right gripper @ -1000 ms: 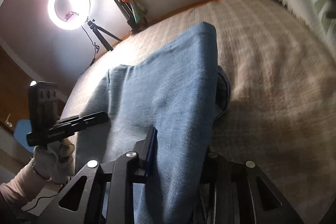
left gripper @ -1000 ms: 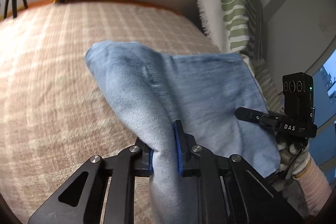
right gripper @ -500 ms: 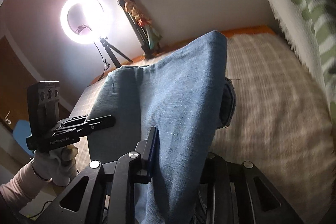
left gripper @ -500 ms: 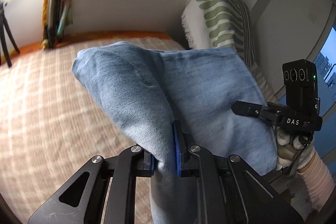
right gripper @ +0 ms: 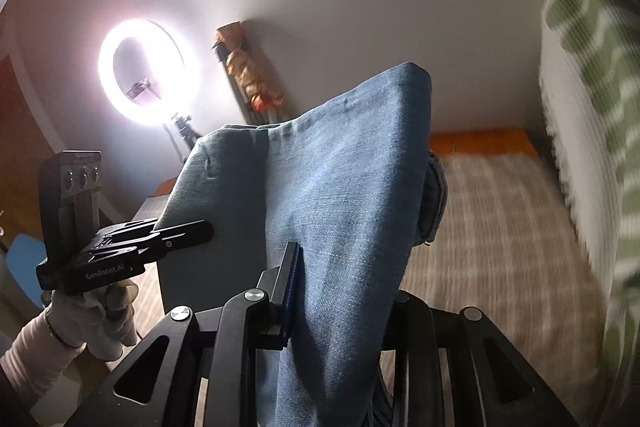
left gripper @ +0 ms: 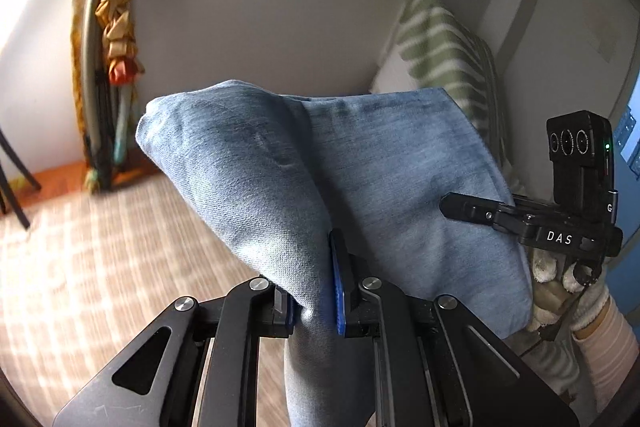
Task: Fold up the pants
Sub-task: 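Carry the jeans bundle with both tools toward the pillow and lower it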
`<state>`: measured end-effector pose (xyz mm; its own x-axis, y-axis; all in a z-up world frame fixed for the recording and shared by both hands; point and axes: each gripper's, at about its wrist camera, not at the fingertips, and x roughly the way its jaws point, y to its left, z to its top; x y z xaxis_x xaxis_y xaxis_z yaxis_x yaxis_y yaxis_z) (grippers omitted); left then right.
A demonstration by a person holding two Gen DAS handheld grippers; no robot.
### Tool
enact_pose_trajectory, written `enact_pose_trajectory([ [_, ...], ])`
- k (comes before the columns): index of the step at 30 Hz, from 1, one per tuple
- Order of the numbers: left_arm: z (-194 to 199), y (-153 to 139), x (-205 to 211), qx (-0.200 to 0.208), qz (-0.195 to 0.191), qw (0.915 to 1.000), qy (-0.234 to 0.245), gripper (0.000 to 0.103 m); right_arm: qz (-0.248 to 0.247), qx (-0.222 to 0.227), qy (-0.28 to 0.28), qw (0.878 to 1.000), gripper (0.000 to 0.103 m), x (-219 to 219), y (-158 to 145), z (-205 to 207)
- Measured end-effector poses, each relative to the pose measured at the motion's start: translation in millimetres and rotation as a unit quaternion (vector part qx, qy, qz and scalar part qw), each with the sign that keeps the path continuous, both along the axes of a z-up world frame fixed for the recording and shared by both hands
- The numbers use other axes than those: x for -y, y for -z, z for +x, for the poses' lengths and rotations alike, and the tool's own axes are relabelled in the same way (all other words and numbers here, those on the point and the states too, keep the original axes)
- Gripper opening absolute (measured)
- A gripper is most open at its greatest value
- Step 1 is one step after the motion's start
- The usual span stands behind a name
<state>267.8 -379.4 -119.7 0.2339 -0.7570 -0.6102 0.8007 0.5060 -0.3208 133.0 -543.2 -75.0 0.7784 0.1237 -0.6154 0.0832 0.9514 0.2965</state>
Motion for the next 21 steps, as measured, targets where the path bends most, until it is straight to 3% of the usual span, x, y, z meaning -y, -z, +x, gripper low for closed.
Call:
enact_pose_trajectory([
  [6, 61.3, 15.5, 36.5, 0.003, 0.002, 0.9999, -0.016, 0.012, -0.03, -0.007, 0.003, 1.0, 0.025, 26.5, 5.8, 70.6],
  [13, 117.2, 50.5, 73.1, 0.002, 0.022, 0.9993, -0.03, 0.012, -0.041, -0.028, 0.015, 0.999, 0.025, 62.2, 42.0, 148.4],
  [21, 149.3, 90.0, 97.1, 0.01, 0.064, 0.9961, -0.06, 0.014, -0.086, -0.066, 0.031, 0.994, 0.027, 76.6, 86.0, 193.1],
])
